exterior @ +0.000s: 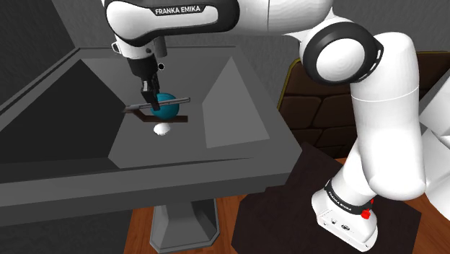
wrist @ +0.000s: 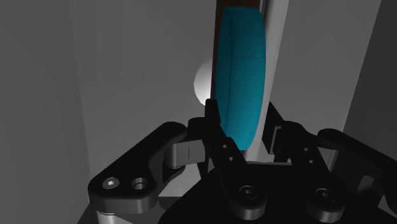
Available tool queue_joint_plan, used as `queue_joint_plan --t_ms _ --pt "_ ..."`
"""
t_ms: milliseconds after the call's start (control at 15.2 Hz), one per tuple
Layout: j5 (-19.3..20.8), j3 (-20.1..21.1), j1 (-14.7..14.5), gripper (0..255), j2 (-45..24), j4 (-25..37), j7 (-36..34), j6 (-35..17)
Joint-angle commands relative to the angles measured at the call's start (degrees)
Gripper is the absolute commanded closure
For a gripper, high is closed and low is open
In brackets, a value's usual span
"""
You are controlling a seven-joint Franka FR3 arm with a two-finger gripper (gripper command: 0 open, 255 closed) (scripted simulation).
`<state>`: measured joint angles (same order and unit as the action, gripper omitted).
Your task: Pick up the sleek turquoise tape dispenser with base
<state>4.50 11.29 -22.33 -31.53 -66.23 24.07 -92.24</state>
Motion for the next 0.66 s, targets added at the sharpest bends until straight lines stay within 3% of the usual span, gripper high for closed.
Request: queue_joint_plan --t_ms 0,594 --pt "0.0 0.0 -0.1 255 -0.3 2.1 0.1 1.9" --pt "0.3 -0.1 -0.9 255 -2.4 11.1 0.1 8.8"
